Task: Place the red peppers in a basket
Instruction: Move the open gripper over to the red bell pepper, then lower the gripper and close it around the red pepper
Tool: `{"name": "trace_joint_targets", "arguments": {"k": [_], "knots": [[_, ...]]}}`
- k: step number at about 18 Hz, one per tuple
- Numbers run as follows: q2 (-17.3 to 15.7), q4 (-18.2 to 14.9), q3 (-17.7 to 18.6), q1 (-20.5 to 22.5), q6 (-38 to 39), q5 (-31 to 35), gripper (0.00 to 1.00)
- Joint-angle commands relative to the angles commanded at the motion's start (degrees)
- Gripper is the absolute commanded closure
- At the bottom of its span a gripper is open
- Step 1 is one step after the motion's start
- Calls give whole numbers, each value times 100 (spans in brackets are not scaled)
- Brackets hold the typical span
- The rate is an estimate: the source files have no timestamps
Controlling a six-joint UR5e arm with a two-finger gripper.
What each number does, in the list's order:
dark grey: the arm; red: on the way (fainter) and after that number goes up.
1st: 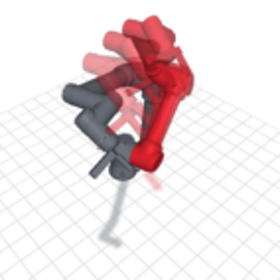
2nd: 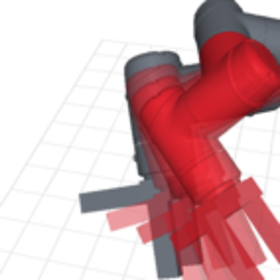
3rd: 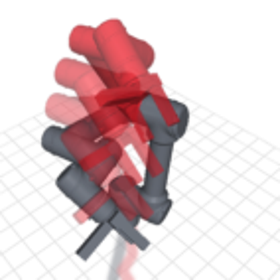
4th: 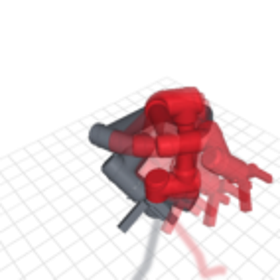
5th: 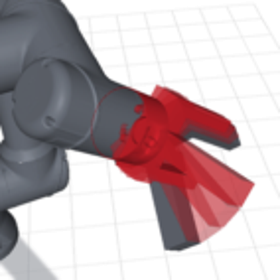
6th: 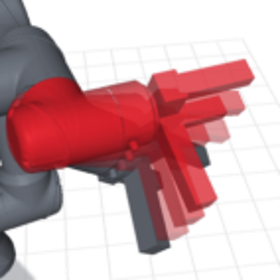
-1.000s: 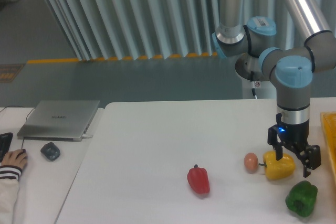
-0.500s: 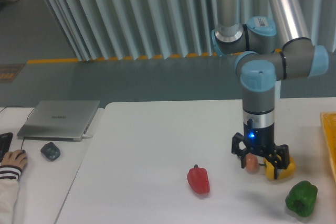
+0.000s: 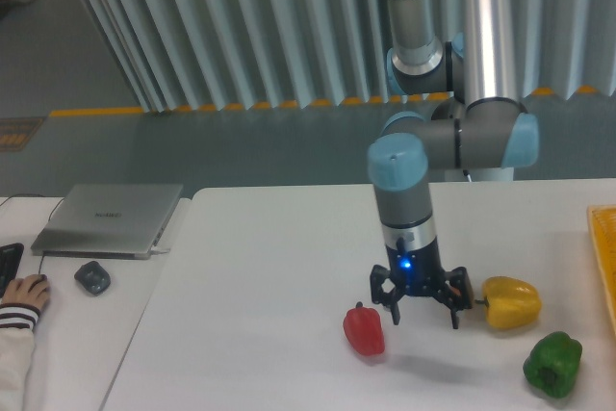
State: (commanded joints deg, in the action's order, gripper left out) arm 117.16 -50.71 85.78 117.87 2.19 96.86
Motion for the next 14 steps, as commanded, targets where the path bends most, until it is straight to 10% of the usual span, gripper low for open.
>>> {"name": "trace_joint_targets", "arguments": {"k": [14], "knots": [[263, -35, -18, -458, 1, -466, 0]]}}
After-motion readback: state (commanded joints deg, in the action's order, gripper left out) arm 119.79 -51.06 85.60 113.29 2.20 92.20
